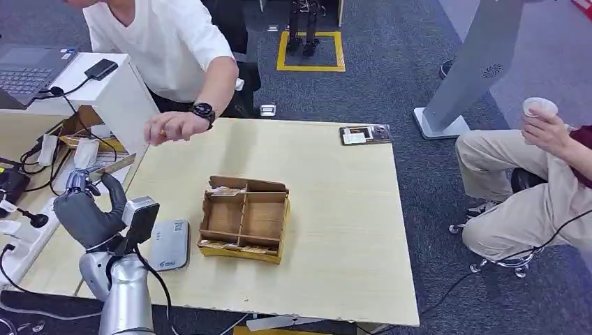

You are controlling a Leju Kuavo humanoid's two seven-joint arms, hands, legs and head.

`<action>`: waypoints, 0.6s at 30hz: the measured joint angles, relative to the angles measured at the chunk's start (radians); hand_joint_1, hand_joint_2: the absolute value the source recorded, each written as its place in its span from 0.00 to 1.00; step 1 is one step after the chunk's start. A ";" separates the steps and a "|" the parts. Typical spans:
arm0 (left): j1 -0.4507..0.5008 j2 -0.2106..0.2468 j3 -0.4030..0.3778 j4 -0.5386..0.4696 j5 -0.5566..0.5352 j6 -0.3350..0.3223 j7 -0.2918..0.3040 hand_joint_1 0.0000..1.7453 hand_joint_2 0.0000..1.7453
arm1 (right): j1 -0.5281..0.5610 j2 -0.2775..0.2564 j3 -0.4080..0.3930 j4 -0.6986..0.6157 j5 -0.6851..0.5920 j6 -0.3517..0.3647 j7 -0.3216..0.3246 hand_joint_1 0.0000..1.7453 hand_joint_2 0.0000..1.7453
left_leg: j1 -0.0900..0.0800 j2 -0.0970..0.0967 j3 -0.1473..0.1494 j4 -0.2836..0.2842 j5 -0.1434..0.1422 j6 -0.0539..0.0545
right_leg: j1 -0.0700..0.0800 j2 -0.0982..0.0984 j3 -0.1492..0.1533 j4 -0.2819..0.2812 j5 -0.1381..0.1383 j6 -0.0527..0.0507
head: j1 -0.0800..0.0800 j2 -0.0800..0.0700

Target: Pass the card to the sensor for recognition and then transmit it.

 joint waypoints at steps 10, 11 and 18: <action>0.001 0.000 0.003 0.000 -0.006 0.000 0.000 1.00 1.00 | 0.000 0.000 0.000 -0.007 0.000 0.000 0.000 0.00 1.00 | 0.000 0.000 0.000 0.000 0.000 0.000 | 0.000 0.000 0.000 0.000 0.000 0.000 | 0.000 0.000; 0.001 0.000 0.003 0.000 -0.010 0.000 0.000 1.00 1.00 | 0.000 0.000 0.000 -0.008 0.000 0.000 0.000 0.00 1.00 | 0.000 0.000 0.000 0.000 0.000 0.000 | 0.000 0.000 0.000 0.000 0.000 0.000 | 0.000 0.000; 0.014 0.000 0.067 0.000 -0.105 0.000 0.003 1.00 1.00 | 0.000 -0.001 0.000 -0.011 -0.005 0.000 0.000 0.00 1.00 | 0.000 0.000 0.000 0.000 0.000 0.000 | 0.000 0.000 0.000 0.000 0.000 0.000 | 0.000 0.000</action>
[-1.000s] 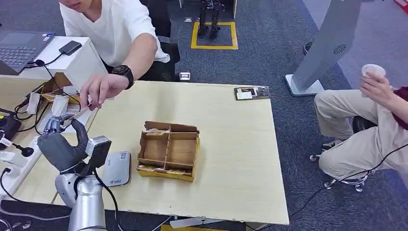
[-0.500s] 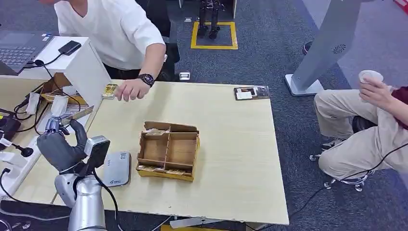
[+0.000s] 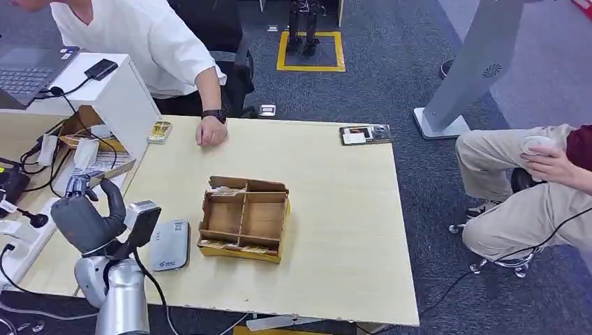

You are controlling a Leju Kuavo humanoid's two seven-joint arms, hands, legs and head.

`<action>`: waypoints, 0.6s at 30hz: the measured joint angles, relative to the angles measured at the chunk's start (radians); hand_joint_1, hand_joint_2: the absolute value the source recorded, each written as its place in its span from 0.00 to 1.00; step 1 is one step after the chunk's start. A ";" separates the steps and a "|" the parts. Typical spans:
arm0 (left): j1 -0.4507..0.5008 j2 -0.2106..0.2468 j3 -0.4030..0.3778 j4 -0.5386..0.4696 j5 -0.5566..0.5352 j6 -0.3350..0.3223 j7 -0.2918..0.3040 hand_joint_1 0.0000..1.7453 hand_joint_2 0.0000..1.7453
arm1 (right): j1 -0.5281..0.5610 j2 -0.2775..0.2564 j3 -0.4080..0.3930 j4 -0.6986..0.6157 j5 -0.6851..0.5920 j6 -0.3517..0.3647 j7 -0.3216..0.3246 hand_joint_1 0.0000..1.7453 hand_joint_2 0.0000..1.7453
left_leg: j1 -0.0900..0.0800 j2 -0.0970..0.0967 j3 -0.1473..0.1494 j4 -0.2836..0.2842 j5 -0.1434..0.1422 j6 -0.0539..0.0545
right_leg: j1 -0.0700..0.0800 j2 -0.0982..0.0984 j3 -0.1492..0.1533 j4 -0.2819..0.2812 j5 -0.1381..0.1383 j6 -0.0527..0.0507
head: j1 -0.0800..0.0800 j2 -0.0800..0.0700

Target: Pass the card to the sensor for recognition and then transmit it.

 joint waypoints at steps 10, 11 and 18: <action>0.032 0.003 0.133 -0.043 -0.100 0.000 -0.001 1.00 1.00 | 0.000 -0.014 0.000 -0.014 -0.016 0.001 0.003 0.00 1.00 | 0.000 0.000 0.000 0.000 0.000 0.000 | 0.000 0.000 0.000 0.000 0.000 0.000 | 0.000 0.000; 0.034 0.003 0.139 -0.045 -0.101 0.000 -0.001 1.00 1.00 | 0.000 -0.015 0.000 -0.014 -0.016 0.001 0.003 0.00 1.00 | 0.000 0.000 0.000 0.000 0.000 0.000 | 0.000 0.000 0.000 0.000 0.000 0.000 | 0.000 0.000; 0.044 0.003 0.176 -0.064 -0.165 0.000 0.009 1.00 1.00 | 0.001 -0.018 0.000 -0.017 -0.023 0.001 0.003 0.00 1.00 | 0.000 0.000 0.000 0.000 0.000 0.000 | 0.000 0.000 0.000 0.000 0.000 0.000 | 0.000 0.000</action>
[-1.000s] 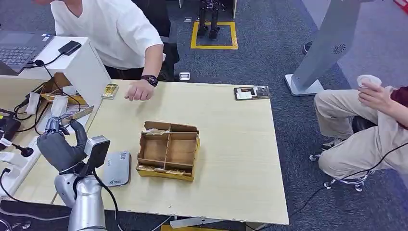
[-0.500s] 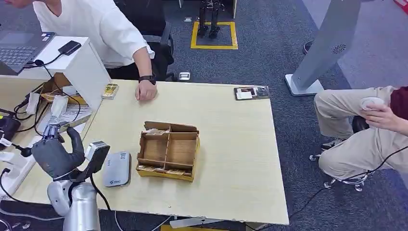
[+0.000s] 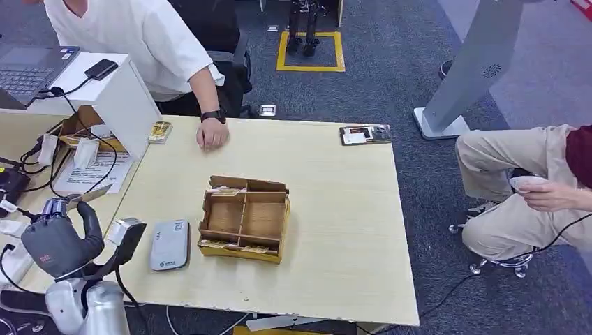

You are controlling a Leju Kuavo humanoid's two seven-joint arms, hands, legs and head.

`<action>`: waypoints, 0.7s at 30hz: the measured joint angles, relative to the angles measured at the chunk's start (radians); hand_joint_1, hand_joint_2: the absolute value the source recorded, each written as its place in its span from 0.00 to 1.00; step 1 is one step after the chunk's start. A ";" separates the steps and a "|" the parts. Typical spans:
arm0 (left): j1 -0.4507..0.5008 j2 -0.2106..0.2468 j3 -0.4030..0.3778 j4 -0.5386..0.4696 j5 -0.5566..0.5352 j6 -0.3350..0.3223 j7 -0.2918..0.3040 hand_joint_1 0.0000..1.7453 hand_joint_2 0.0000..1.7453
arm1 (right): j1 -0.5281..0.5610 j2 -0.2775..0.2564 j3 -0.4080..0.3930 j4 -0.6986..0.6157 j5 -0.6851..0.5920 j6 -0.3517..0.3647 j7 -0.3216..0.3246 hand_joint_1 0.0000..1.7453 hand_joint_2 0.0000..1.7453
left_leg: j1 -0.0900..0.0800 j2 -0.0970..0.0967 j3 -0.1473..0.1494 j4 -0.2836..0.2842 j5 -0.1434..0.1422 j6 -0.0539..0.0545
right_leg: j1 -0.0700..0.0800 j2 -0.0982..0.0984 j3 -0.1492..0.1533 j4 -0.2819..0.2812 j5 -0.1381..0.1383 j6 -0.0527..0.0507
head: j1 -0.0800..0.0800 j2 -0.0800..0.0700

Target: Pass the card to the sensor for recognition and then transmit it.

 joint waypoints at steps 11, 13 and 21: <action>0.038 0.005 0.076 0.068 -0.019 0.000 0.106 1.00 1.00 | 0.001 -0.003 0.000 -0.004 -0.013 -0.001 0.013 0.00 1.00 | 0.000 0.000 0.000 0.000 0.000 0.000 | 0.000 0.000 -0.001 0.000 0.000 0.000 | 0.000 0.000; 0.051 0.006 0.076 0.079 -0.022 0.000 0.142 1.00 1.00 | 0.001 -0.003 0.000 -0.004 -0.021 -0.001 0.013 0.00 1.00 | 0.000 0.000 0.000 0.000 0.000 0.000 | 0.000 0.000 -0.001 0.000 0.000 0.000 | 0.000 0.000; 0.078 0.015 0.076 0.134 -0.060 0.000 0.177 1.00 1.00 | 0.002 -0.003 0.000 -0.004 -0.039 -0.001 0.007 0.00 1.00 | 0.000 0.000 0.000 0.000 0.000 0.000 | 0.000 0.000 0.000 0.000 0.000 0.000 | 0.000 0.000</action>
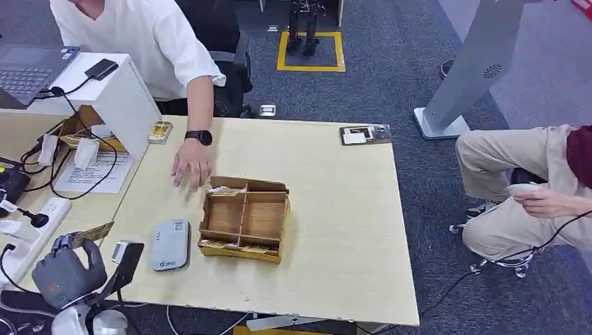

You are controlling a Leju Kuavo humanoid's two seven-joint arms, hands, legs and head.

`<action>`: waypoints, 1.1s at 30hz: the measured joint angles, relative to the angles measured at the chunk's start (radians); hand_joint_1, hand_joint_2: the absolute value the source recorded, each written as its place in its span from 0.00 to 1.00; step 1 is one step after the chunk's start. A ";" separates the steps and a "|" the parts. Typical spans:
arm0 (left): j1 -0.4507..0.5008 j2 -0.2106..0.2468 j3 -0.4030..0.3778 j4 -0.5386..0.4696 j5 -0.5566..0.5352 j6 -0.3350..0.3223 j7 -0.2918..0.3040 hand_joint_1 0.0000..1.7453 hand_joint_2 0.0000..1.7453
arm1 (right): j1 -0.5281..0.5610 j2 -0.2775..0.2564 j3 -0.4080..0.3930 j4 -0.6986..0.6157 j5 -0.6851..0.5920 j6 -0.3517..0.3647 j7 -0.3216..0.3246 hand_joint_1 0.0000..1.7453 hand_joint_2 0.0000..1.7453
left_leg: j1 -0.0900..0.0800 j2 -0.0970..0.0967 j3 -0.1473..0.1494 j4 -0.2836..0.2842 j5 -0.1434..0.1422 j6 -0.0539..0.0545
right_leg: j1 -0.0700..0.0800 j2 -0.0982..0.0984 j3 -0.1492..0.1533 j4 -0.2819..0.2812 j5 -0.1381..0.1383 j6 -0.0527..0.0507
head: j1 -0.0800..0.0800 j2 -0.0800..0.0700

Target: Pass the card to the sensor for recognition and then transmit it.

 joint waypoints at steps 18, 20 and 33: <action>0.052 0.006 -0.061 0.049 -0.067 0.000 -0.024 1.00 1.00 | 0.002 -0.002 0.000 0.000 -0.021 0.000 -0.014 0.00 1.00 | 0.000 0.000 0.000 0.000 0.000 0.000 | 0.000 0.000 0.000 0.000 0.000 0.000 | 0.000 0.000; 0.052 0.006 -0.064 0.050 -0.068 0.000 -0.024 1.00 1.00 | 0.002 -0.002 0.000 0.000 -0.022 0.000 -0.014 0.00 1.00 | 0.000 0.000 0.000 0.000 0.000 0.000 | 0.000 0.000 0.000 0.000 0.000 0.000 | 0.000 0.000; 0.060 0.007 -0.099 0.057 -0.100 0.000 -0.007 1.00 1.00 | 0.002 -0.003 0.000 0.000 -0.026 0.000 -0.014 0.00 1.00 | 0.000 0.000 0.000 0.000 0.000 0.000 | 0.000 0.000 0.000 0.000 0.000 0.000 | 0.000 0.000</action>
